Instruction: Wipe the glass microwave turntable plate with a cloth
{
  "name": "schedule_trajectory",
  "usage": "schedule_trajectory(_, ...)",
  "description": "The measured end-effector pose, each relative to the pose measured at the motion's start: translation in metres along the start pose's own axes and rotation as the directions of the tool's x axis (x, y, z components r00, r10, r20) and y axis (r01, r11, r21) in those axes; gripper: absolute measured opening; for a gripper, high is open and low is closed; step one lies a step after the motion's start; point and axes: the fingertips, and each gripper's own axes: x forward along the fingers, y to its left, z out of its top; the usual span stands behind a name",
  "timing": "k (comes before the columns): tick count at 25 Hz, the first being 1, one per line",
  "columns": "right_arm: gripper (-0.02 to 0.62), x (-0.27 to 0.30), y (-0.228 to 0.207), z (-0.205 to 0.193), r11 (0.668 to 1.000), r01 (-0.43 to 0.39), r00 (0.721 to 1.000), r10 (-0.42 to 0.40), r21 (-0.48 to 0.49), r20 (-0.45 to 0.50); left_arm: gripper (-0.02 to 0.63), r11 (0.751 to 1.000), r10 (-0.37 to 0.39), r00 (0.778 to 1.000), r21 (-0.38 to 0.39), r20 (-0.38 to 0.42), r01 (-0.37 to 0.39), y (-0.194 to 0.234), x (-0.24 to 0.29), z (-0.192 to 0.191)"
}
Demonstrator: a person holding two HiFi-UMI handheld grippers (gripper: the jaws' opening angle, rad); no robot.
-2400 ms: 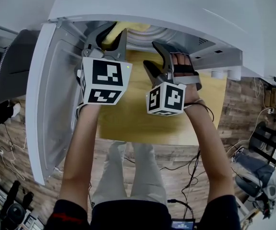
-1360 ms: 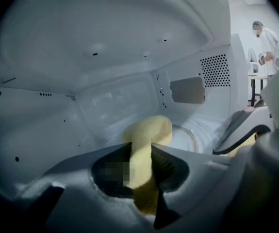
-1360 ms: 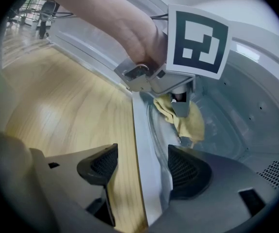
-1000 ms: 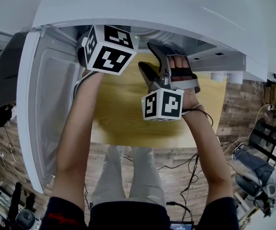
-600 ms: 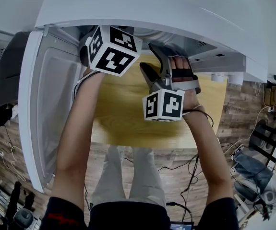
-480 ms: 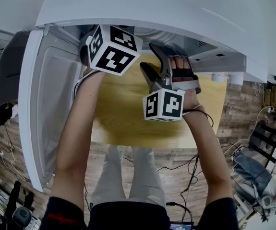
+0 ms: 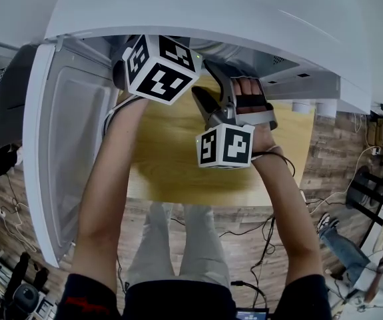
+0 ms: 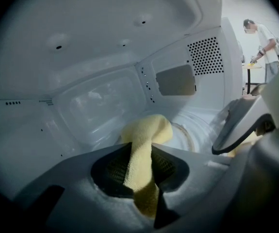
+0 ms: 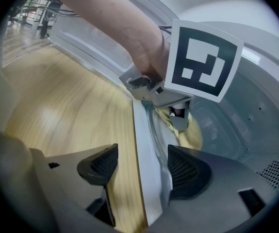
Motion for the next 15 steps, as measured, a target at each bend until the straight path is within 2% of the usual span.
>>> schedule_trajectory(8,0.288,0.000,0.001,0.002,1.000,-0.001,1.000,0.001,-0.015,0.005,0.061,0.997,-0.058,0.998,0.051,0.002,0.058,-0.018,0.009,0.011)
schedule_trajectory(15,0.288,0.001,0.002,0.004,1.000,0.000,1.000,0.000,-0.015,0.006,0.061,0.992,-0.078,0.997,0.096,0.009,0.077,-0.030,0.011,0.020)
